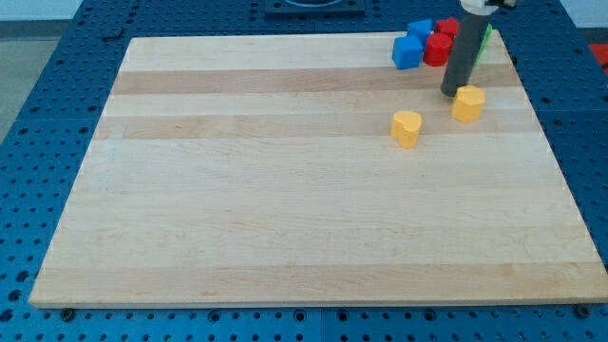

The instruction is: Slide the yellow hexagon down and right

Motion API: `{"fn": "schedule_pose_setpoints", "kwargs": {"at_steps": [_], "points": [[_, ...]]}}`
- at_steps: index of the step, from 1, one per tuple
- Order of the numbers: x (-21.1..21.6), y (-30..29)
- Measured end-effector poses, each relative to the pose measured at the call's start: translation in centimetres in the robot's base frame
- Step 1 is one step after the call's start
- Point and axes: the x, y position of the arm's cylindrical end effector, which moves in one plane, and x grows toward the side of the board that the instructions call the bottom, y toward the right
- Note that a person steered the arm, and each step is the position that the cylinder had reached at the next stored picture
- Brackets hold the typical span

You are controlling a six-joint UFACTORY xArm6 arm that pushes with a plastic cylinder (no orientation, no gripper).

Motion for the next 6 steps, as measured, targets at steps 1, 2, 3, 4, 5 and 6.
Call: {"fn": "schedule_pose_setpoints", "kwargs": {"at_steps": [1, 2, 3, 4, 5, 6], "points": [[0.1, -4.9], [2.9, -8.6], [7.5, -9.3], [9.0, -6.9], [9.0, -7.7], [10.6, -10.8]]}}
